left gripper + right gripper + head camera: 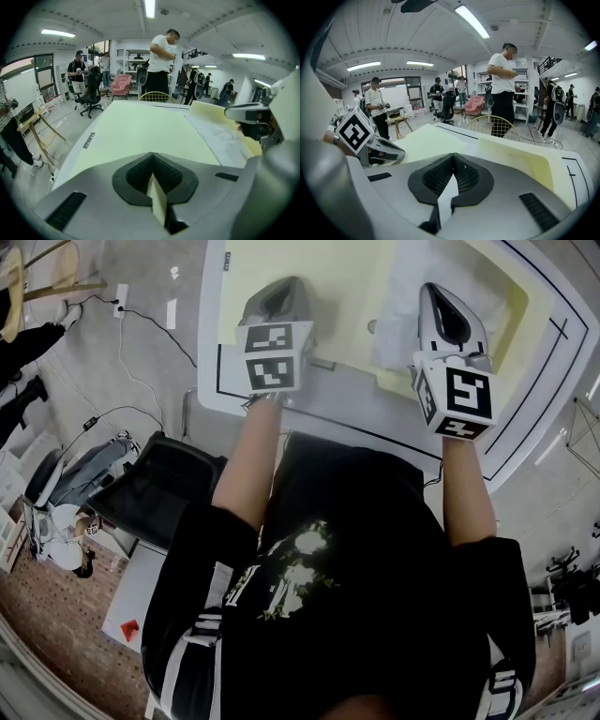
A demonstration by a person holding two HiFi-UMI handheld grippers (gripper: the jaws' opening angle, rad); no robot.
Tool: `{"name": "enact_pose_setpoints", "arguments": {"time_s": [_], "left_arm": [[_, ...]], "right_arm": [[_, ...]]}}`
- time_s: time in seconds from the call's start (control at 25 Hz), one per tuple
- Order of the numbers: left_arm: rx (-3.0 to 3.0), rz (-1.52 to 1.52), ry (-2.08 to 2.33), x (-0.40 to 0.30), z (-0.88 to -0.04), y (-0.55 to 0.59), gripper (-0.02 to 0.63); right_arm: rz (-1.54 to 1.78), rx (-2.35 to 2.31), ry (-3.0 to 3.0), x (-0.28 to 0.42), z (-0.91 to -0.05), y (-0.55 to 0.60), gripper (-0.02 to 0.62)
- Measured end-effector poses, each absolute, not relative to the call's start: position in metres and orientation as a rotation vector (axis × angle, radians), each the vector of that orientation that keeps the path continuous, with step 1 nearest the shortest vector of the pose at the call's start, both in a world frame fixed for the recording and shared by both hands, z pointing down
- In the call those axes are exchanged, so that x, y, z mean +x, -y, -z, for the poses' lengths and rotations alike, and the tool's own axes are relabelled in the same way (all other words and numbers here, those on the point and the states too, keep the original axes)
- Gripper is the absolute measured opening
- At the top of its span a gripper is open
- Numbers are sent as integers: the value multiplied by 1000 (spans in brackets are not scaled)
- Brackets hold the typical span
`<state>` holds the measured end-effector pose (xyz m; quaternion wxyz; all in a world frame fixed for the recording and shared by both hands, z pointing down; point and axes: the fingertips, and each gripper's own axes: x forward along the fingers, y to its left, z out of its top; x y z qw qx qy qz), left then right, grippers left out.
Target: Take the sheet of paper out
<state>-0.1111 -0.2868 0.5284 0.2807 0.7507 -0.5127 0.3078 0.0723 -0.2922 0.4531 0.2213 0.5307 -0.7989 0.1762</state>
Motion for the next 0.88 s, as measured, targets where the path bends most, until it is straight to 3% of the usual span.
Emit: {"name": "enact_pose_setpoints", "arguments": {"time_s": [0.36,0.4,0.48,0.6,0.88], "left_arm": [[2003,-875,1322,-111,-540,284,-11],[2005,-877,1323,-111,-540,284,-11],[2009,-874,1325,-111,-539,284,-11],[2012,-858,1329,-111,-539,284,-11],[2012,-837,1343,-110,-540,285,-11]], "right_arm": [[-591,1226,2183,72,-483,279,0],[-612,1194,2182,71,-486,277,9],[-648,1119,2182,67,-493,275,150],[-621,1018,2177,57,-501,272,182],[-584,869,2081,54,-529,267,186]]}}
